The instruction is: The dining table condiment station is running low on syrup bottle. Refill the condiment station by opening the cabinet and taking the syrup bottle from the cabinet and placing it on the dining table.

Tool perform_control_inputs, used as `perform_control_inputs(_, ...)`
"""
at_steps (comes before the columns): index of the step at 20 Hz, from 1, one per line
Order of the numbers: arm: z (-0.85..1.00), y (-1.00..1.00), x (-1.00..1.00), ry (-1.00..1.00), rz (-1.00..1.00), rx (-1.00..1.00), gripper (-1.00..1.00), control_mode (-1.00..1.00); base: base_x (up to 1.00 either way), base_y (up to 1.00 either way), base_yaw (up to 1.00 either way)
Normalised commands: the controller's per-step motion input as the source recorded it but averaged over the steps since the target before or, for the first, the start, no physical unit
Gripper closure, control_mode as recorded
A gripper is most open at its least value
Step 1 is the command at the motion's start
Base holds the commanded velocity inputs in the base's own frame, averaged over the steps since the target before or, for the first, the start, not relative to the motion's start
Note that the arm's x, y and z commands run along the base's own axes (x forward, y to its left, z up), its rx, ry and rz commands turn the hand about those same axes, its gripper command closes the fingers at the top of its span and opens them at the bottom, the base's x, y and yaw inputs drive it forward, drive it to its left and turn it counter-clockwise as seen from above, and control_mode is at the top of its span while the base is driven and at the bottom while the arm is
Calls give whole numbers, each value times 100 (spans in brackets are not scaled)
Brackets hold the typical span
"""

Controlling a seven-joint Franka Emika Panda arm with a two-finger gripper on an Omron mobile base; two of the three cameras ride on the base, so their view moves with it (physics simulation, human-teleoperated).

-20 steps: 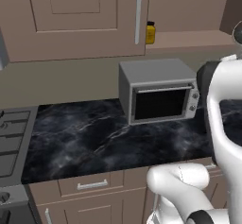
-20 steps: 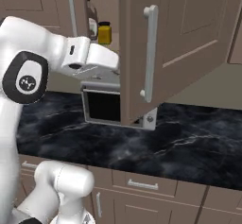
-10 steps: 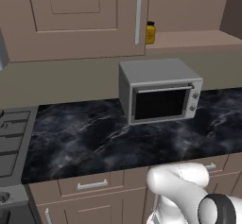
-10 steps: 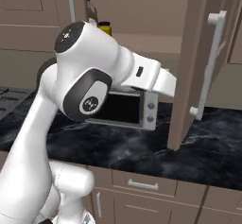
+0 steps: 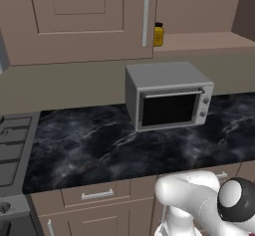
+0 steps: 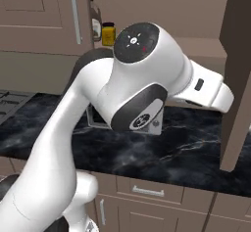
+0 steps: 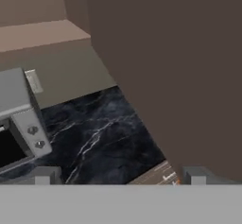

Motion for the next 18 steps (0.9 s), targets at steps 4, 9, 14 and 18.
perform_control_inputs(4, -6, 100, -3, -13, -2, 0, -100, -100, 0, 0, 0)
perform_control_inputs(9, -29, 85, -29, -1, 3, 0, -100, -100, 0, 0, 0)
perform_control_inputs(14, -10, 100, -1, 1, 1, 0, -100, -100, 0, 0, 0)
perform_control_inputs(18, 0, 100, 10, -11, 0, 0, -100, -100, 0, 0, 0)
